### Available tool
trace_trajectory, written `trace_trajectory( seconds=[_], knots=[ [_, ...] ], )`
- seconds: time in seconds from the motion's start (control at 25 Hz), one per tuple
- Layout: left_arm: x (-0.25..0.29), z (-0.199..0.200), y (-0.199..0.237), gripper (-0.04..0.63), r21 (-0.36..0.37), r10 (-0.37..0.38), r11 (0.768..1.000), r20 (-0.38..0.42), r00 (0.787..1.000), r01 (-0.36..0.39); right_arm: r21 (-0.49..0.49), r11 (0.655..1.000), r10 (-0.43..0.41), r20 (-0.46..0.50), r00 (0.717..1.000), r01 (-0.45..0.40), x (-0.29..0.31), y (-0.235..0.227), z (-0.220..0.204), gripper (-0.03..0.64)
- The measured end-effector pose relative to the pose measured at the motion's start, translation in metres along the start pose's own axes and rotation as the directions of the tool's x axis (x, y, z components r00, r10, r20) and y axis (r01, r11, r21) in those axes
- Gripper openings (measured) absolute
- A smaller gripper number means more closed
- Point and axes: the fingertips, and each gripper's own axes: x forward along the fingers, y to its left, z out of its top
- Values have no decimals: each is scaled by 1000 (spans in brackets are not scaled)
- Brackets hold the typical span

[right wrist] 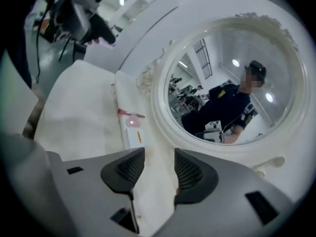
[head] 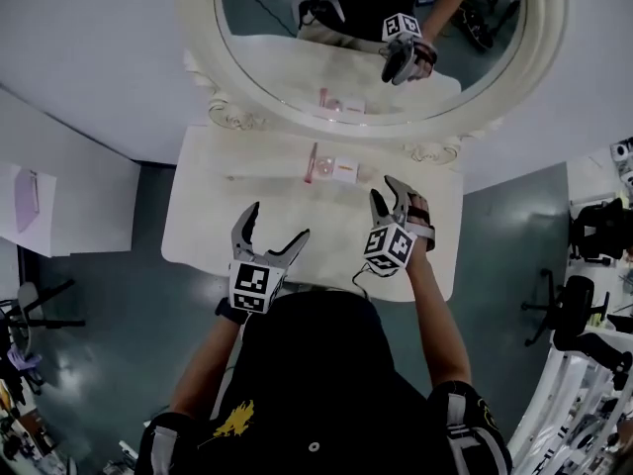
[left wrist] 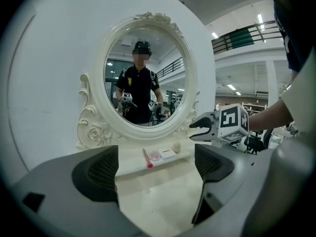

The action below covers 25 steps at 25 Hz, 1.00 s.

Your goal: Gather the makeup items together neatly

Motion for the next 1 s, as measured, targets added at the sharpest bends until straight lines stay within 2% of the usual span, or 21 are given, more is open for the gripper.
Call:
trace_trajectory(
  seconds=[0.08,0.16,0.32,0.4,0.52,0.72,0.8,0.84,0.92,0.96,1.0],
  knots=[
    [-2,6,-4,492,5,-8,1000,7,1000,8,139,990,-7,32,999,2,-16,-1,12,207],
    [-5,14,-5,492,9,-12,1000,19,1000,12,258,966,-22,69,997,3,-31,-3,26,206],
    [-10,23,-3,492,29,-11,1000,45,999,9,438,899,-68,148,987,-4,-53,-9,55,201],
    [-14,27,-2,492,14,-11,1000,56,998,10,519,854,-102,196,975,-15,-65,-12,72,182],
    [-25,36,-4,491,-56,-28,998,79,996,33,607,793,-130,257,957,-55,-79,-14,98,167],
    [-31,49,-12,488,-16,-35,999,117,993,37,677,723,-139,340,930,-139,-94,-23,126,160],
    [-35,54,-6,458,-19,4,1000,142,990,-2,676,723,-149,357,922,-145,-102,-28,132,145],
    [-37,56,-3,418,-20,29,999,158,987,-26,671,727,-155,362,919,-142,-106,-30,133,129],
    [-41,61,3,251,-22,64,998,190,980,-61,667,733,-170,370,913,-134,-114,-35,134,103],
    [-43,63,4,201,-19,73,997,202,977,-70,669,732,-179,373,910,-130,-118,-38,135,81],
    [-44,66,4,181,-11,75,997,210,975,-74,672,730,-189,377,907,-127,-122,-40,135,64]
  ],
)
